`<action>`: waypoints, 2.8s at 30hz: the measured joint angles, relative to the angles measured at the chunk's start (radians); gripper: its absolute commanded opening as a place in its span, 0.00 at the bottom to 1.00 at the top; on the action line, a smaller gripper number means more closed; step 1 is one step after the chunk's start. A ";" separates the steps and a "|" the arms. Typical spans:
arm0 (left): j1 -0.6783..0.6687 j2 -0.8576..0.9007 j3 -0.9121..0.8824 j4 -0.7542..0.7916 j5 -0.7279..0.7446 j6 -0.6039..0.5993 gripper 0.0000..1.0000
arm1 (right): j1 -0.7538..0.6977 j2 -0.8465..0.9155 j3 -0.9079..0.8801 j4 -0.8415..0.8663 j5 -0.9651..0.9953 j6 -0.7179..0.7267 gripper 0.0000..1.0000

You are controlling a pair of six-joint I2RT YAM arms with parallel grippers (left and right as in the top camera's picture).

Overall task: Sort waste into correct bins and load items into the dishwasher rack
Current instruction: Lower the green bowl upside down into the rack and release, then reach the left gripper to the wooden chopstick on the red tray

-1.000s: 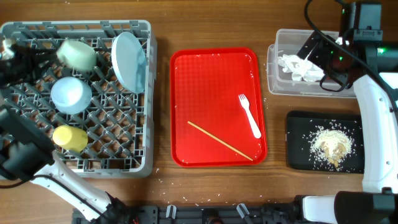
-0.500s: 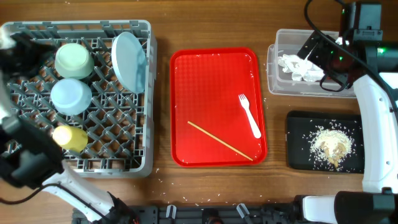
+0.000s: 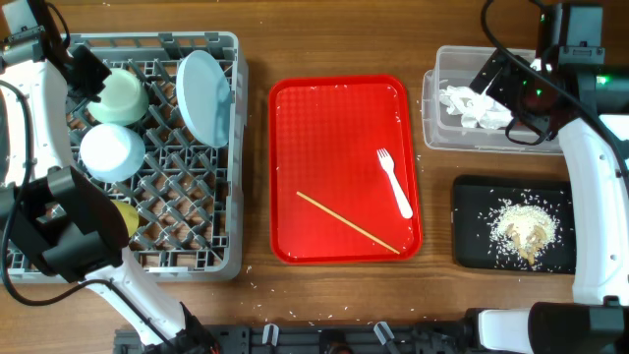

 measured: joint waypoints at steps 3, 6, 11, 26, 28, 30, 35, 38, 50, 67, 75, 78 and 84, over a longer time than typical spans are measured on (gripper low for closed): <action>-0.001 0.013 0.000 0.005 0.003 0.000 0.04 | 0.000 0.000 0.000 0.000 0.000 0.000 1.00; 0.001 0.062 0.000 0.006 0.003 0.000 0.04 | 0.000 0.000 0.000 0.000 0.000 0.000 1.00; 0.042 0.077 0.000 0.010 0.007 0.000 0.04 | 0.000 0.000 0.000 0.000 0.000 0.000 1.00; 0.097 -0.376 0.002 -0.330 0.595 -0.093 1.00 | 0.000 0.000 0.000 0.001 0.000 0.000 1.00; 0.050 -0.407 0.007 -0.436 0.639 -0.089 1.00 | 0.000 0.000 0.000 0.002 0.000 0.000 1.00; -0.022 -0.415 0.006 -0.543 0.669 -0.066 0.99 | 0.000 0.000 0.000 0.000 0.000 0.000 1.00; -0.244 -0.414 0.004 -0.666 0.661 -0.018 0.89 | 0.000 0.000 0.000 0.000 0.000 0.000 1.00; -0.420 -0.414 0.004 -0.670 0.559 -0.065 0.90 | 0.000 0.000 0.000 0.000 0.000 0.000 1.00; -1.069 -0.413 -0.225 -0.451 0.005 -0.761 0.99 | 0.000 0.000 0.000 0.000 0.000 0.000 1.00; -1.221 -0.295 -0.686 0.205 -0.027 -1.233 0.66 | 0.000 0.000 0.000 0.000 0.000 0.000 1.00; -1.226 -0.161 -0.688 0.214 -0.028 -1.241 0.50 | 0.000 0.000 0.000 0.000 0.000 0.000 1.00; -1.226 -0.145 -0.688 0.216 -0.028 -1.244 0.46 | 0.000 0.000 0.000 0.000 0.000 0.000 1.00; -1.226 -0.132 -0.686 0.214 -0.027 -1.248 0.16 | 0.000 0.000 0.000 0.000 0.000 0.000 1.00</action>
